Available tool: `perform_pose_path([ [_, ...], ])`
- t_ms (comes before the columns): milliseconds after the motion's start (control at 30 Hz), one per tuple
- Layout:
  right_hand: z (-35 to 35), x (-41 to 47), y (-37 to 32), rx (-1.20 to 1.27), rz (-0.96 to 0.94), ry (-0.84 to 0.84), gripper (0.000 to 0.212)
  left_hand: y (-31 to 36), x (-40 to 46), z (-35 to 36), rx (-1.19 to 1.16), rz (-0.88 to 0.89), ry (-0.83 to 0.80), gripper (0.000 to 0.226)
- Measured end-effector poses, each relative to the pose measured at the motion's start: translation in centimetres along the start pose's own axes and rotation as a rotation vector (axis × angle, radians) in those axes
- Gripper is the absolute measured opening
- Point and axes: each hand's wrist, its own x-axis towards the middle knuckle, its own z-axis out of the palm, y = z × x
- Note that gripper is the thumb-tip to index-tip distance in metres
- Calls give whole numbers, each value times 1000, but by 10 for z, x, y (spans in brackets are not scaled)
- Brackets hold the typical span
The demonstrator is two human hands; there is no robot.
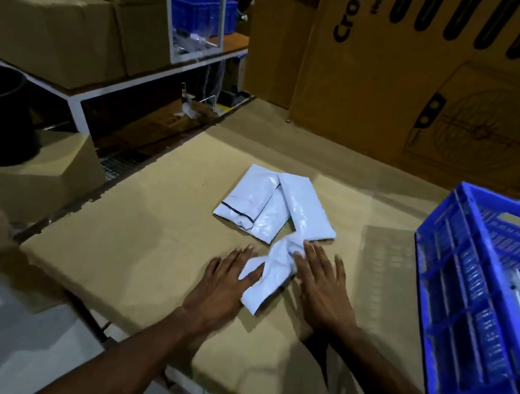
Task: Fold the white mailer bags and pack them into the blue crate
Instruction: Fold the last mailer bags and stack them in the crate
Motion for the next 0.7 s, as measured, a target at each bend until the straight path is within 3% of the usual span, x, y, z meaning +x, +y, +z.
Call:
perform_pose_path([
  [133,1,-5,21,-50,81,-101,70,0,-4,-2,16,125,-1,73],
  [267,9,-12,30,-90,92,-218,58,-3,-3,-2,13,189,-74,88],
  [333,11,-14,34,-114,82,-253,57,-3,-2,-4,24,204,-79,80],
  [533,13,-31,42,-126,50,-183,46,-12,3,-6,32,236,-86,84],
  [700,10,-55,45,-76,76,-206,56,-19,5,-12,78,209,-36,100],
])
